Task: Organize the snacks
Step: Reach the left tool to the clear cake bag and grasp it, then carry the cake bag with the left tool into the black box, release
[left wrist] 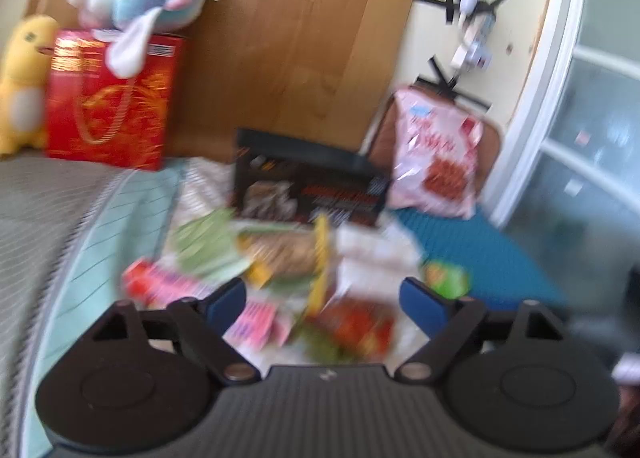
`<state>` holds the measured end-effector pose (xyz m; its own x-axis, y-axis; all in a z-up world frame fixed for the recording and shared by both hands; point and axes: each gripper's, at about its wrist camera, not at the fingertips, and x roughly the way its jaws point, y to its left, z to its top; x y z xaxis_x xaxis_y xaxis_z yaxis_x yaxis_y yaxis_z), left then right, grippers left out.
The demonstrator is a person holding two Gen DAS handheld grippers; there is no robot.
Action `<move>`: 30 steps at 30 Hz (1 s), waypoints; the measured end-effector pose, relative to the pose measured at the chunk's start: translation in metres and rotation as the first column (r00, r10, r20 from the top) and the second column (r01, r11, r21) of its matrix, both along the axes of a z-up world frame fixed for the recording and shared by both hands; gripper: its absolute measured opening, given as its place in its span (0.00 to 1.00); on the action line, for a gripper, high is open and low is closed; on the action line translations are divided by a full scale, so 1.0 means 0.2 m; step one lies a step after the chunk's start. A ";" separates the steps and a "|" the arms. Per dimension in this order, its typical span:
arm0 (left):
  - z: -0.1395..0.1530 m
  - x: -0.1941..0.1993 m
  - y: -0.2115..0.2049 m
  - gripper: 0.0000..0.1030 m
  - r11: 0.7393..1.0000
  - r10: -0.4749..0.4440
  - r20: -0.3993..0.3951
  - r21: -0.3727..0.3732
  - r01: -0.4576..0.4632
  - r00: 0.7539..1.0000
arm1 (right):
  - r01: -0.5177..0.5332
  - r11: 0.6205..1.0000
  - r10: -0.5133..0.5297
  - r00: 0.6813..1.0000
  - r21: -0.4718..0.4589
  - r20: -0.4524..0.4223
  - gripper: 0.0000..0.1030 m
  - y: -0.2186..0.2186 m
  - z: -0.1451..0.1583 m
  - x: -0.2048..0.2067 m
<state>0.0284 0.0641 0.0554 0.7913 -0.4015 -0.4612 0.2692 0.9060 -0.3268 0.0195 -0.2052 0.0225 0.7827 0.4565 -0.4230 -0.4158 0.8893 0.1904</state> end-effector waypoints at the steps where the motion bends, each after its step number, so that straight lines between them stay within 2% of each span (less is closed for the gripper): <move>1: 0.01 0.05 0.00 0.73 1.000 -0.018 -0.011 -0.020 0.018 1.000 | -0.015 1.000 0.015 1.000 -0.018 0.004 0.54 0.01 0.00 0.02; 5: 0.00 0.24 -0.09 0.61 0.997 -0.077 -0.060 -0.004 0.077 0.995 | -0.049 0.996 0.050 0.999 -0.070 0.005 0.54 0.03 0.00 0.09; 7: -0.05 0.31 -0.11 0.57 0.994 -0.106 -0.106 -0.021 0.104 0.989 | -0.074 0.993 0.073 0.997 -0.092 -0.015 0.54 0.04 -0.01 0.12; 9: -0.08 0.36 -0.13 0.55 0.991 -0.134 -0.140 -0.042 0.130 0.981 | -0.093 0.990 0.091 0.996 -0.108 -0.025 0.54 0.06 -0.01 0.14; 13: -0.15 0.39 -0.17 0.55 0.991 -0.135 -0.169 -0.019 0.134 0.976 | -0.132 0.985 0.127 0.990 -0.110 -0.054 0.54 0.08 -0.04 0.19; 14: -0.16 0.40 -0.18 0.52 0.991 -0.136 -0.178 -0.023 0.134 0.975 | -0.137 0.985 0.131 0.989 -0.104 -0.064 0.54 0.08 -0.04 0.20; 16: -0.17 0.41 -0.18 0.49 0.988 -0.150 -0.188 -0.051 0.143 0.971 | -0.166 0.984 0.160 0.983 -0.066 -0.093 0.38 0.08 -0.05 0.22; 20: -0.10 0.35 -0.20 0.49 0.989 -0.146 -0.148 -0.035 0.142 0.978 | -0.168 0.984 0.165 0.985 -0.062 -0.052 0.37 0.09 0.01 0.19; 24: 0.07 0.39 -0.18 0.49 0.989 -0.139 -0.053 -0.056 0.136 0.989 | -0.163 0.985 0.167 0.984 -0.053 0.063 0.37 0.08 0.14 0.21; 28: 0.18 0.60 -0.17 0.50 0.993 -0.097 0.009 -0.062 0.098 0.995 | -0.138 0.989 0.143 0.981 -0.042 0.129 0.37 0.11 0.24 0.43; 30: 0.18 0.75 -0.15 0.50 0.993 -0.068 -0.009 -0.094 0.067 0.998 | -0.122 0.992 0.123 0.986 -0.012 0.115 0.37 0.14 0.25 0.57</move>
<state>0.1791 0.0344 0.0915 0.7554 -0.4959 -0.4284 0.3246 0.8510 -0.4128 0.1341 -0.1778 0.0724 0.7646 0.5501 -0.3359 -0.5404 0.8311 0.1312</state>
